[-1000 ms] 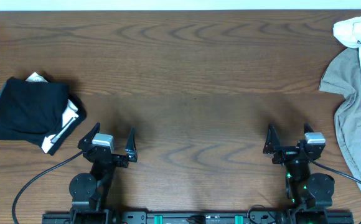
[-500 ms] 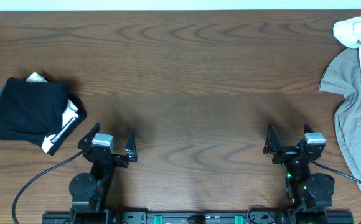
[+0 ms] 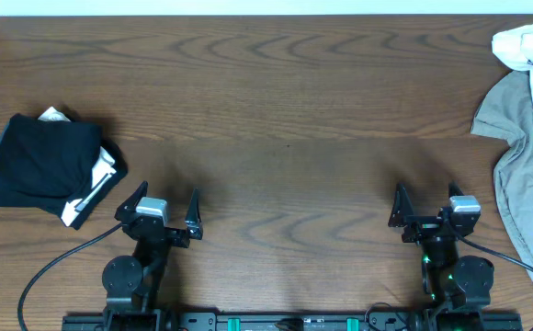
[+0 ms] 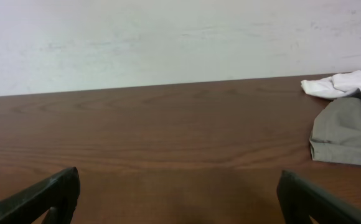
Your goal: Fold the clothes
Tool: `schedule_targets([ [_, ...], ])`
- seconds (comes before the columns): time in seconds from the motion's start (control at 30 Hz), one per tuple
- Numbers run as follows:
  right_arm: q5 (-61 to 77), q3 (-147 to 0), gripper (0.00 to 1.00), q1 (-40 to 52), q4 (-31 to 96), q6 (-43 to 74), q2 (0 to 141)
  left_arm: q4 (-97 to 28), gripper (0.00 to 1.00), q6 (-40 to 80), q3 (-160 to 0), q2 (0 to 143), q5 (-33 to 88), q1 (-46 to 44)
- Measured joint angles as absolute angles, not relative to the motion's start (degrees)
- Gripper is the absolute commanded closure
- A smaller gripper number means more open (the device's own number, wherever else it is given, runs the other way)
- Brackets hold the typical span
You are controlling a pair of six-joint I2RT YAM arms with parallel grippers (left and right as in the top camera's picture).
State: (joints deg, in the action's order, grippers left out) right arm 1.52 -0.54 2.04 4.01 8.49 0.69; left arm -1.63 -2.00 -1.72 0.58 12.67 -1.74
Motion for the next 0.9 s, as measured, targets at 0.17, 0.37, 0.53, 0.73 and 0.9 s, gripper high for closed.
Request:
schedule_targets([
  [0.17, 1.5, -0.5, 0.01, 2.0, 4.0, 8.5, 0.7, -1.7, 0.02, -2.0, -1.7, 0.6, 12.7, -1.7],
  [0.37, 1.5, -0.5, 0.01, 2.0, 3.9, 8.5, 0.7, -1.7, 0.02, -2.0, -1.7, 0.6, 12.7, -1.7],
  [0.53, 1.5, -0.5, 0.01, 2.0, 3.0, 8.5, 0.7, -1.7, 0.02, -1.5, -1.7, 0.6, 12.7, -1.7],
  [0.73, 2.5, -0.5, 0.01, 2.0, 2.4, 10.6, 0.7, -3.6, 0.02, 2.0, -3.1, 2.0, 12.7, -1.7],
  [0.9, 2.5, -2.6, 0.01, 2.0, 6.8, 11.8, 0.8, -7.8, 0.02, 4.4, -10.8, 7.1, 12.7, -1.7],
])
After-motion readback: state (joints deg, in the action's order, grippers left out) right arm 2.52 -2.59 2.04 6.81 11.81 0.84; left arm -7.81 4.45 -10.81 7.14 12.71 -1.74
